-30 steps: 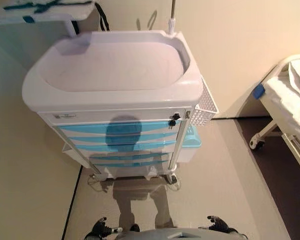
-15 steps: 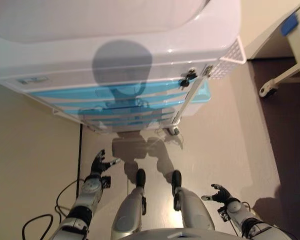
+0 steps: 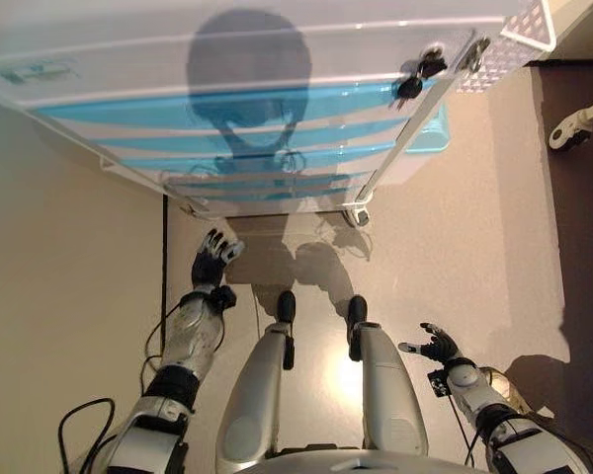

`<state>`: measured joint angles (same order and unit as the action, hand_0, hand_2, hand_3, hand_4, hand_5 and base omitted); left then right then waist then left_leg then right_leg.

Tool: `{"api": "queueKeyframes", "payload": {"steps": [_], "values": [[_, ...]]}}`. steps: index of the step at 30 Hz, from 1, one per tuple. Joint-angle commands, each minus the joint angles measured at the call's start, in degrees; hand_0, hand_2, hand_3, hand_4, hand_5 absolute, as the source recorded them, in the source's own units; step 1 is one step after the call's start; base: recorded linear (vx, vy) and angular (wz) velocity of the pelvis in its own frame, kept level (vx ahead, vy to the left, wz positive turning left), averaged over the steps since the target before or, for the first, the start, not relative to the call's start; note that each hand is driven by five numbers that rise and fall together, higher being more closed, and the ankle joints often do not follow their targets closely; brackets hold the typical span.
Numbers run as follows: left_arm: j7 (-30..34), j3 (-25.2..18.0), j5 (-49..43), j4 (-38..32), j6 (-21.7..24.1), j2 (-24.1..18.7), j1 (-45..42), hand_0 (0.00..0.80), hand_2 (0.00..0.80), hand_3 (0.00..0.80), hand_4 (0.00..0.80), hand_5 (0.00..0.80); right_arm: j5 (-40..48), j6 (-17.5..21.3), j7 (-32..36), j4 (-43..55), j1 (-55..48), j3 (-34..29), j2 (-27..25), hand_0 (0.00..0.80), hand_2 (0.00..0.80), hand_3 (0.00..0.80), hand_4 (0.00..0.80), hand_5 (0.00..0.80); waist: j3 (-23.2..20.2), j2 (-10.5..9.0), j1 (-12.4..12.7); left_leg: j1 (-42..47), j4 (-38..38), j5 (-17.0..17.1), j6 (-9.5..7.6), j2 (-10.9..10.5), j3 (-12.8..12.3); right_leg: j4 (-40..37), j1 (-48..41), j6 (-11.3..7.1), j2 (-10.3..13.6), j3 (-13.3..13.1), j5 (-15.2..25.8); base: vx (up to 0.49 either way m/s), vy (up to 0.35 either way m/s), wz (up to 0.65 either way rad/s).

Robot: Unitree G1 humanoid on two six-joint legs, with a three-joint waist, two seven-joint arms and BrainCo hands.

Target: Open the drawer and pick up the medicine

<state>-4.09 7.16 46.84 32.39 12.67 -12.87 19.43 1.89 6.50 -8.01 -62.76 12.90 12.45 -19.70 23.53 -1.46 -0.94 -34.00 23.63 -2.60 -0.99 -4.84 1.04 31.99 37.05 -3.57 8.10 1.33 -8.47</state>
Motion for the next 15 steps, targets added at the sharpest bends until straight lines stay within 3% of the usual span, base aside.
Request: {"api": "queueKeyframes", "payload": {"steps": [1, 9, 15], "values": [[2.41, -1.82, 7.25, -2.66, 3.81, 1.41, 0.38, 0.0, 0.0, 0.0, 0.0, 0.0, 1.8, 1.3, -0.5, 0.67, -4.67, 0.9, -1.71, 0.0, 0.0, 0.0, 0.0, 0.0, -5.37, -1.17, -1.59, -3.62, 3.39, -3.1, -1.64, -1.84, -1.33, -4.03, 2.63, -0.84, -0.02, -0.25, 6.92, -0.074, -0.043, -0.13], [10.23, -0.35, 22.53, -5.35, 2.1, 5.38, 7.39, 0.0, 0.0, 0.0, 0.0, 0.0, 1.67, 1.29, 1.34, -0.36, -4.38, 2.36, -1.31, 0.0, 0.0, 0.0, 0.0, 0.0, -6.61, -2.02, -2.87, -7.82, 4.55, -3.14, -1.1, -0.46, -1.62, -3.27, 7.55, -0.93, -0.99, -0.4, 7.43, -0.032, -0.025, -0.11], [10.65, -0.61, 26.47, -6.94, 4.58, 5.85, 11.86, 0.0, 0.0, 0.0, 0.0, 0.0, 1.51, 1.54, 1.92, -0.4, -3.86, 3.47, -1.16, 0.0, 0.0, 0.0, 0.0, 0.0, -7.06, -2.44, -3.49, -9.11, 4.42, -2.99, -0.77, -0.19, -1.55, -3.61, 9.07, -0.98, -1.3, -0.4, 7.87, -0.004, -0.004, -0.01]]}}
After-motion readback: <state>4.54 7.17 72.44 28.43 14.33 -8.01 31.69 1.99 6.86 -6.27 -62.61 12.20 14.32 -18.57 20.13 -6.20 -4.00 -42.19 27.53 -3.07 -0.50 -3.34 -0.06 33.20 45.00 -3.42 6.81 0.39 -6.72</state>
